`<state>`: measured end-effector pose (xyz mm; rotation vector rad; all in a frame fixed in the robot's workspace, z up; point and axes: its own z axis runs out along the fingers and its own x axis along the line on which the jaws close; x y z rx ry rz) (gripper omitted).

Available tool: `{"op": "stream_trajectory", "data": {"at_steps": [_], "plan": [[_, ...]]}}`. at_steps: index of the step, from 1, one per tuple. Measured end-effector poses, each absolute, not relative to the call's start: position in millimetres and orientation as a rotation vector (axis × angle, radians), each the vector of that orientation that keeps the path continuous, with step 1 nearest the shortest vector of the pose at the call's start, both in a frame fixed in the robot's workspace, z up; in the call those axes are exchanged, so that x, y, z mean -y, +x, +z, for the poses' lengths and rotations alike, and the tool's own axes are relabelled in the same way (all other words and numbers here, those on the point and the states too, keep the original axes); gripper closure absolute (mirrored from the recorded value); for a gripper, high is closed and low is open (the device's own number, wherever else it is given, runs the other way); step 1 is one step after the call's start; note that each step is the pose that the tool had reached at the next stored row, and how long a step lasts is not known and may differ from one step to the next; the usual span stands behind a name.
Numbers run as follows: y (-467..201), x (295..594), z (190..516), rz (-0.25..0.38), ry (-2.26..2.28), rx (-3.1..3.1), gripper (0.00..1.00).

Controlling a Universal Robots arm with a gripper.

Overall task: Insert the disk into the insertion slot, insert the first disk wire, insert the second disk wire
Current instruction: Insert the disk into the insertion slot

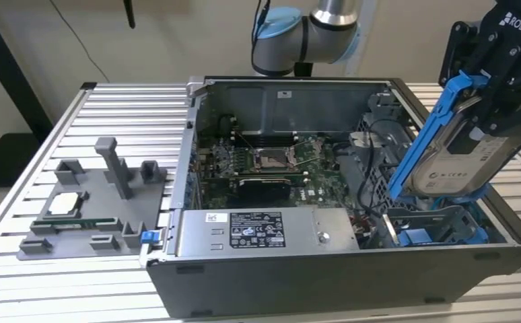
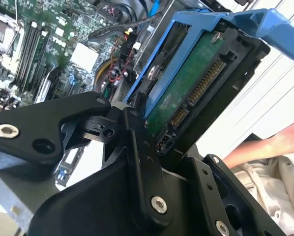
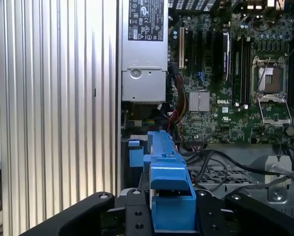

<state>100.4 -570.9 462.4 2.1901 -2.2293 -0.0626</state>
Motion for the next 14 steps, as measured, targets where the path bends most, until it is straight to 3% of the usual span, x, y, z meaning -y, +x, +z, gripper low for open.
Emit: {"op": "stream_trajectory", "data": {"at_steps": [14], "plan": [[100.3,571.0,460.3,-0.064,2.190,2.230,1.00]]}}
